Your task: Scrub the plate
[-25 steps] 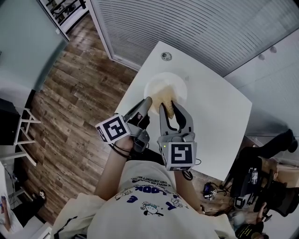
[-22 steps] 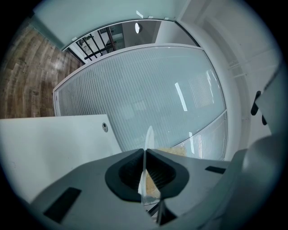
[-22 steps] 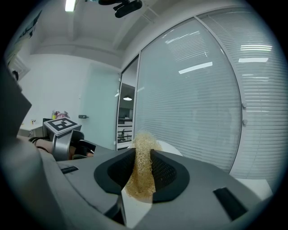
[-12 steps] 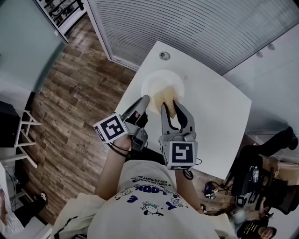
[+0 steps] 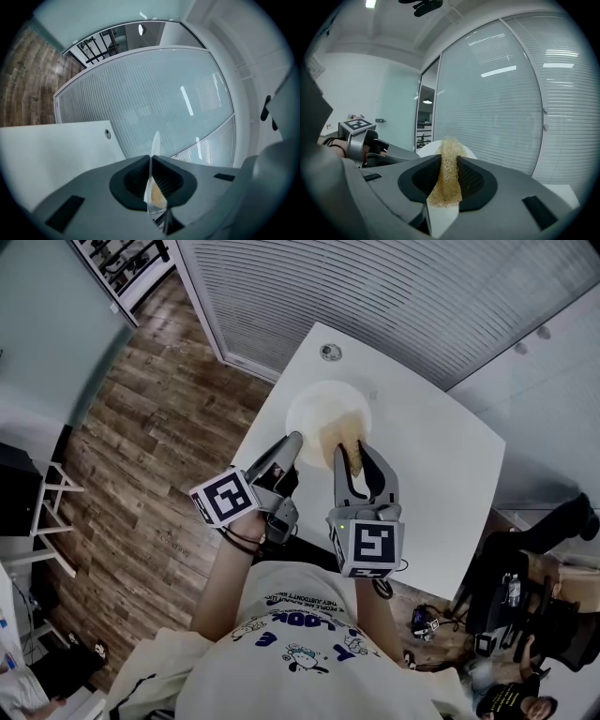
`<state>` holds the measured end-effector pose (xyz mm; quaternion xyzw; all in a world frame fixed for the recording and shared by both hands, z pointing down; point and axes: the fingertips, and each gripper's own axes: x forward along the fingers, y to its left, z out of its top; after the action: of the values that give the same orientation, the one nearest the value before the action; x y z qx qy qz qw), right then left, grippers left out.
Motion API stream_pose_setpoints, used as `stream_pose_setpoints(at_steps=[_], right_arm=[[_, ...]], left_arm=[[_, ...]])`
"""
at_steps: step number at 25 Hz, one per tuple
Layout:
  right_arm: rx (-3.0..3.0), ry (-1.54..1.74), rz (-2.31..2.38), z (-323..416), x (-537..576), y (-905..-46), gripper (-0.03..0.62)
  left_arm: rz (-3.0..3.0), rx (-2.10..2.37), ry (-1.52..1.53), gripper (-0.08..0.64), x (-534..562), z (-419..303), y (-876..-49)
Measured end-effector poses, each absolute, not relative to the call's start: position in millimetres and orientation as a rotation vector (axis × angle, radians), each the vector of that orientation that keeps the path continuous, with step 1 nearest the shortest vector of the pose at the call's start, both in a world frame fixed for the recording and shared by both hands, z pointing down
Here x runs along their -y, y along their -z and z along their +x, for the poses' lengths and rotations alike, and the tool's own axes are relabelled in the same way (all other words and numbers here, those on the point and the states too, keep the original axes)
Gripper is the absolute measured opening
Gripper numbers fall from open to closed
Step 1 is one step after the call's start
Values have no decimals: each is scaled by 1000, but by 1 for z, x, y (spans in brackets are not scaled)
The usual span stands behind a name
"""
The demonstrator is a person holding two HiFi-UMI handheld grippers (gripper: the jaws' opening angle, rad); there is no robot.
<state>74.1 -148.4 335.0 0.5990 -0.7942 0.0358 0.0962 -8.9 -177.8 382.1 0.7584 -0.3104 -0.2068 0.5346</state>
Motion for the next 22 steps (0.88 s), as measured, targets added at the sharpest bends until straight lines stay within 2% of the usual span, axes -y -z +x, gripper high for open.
stream_pose_setpoints(at_steps=[22], right_arm=[[2254,-105,1893,111,154,-334,100]], left_arm=[[1824,716,484,40,172,-1,-379]])
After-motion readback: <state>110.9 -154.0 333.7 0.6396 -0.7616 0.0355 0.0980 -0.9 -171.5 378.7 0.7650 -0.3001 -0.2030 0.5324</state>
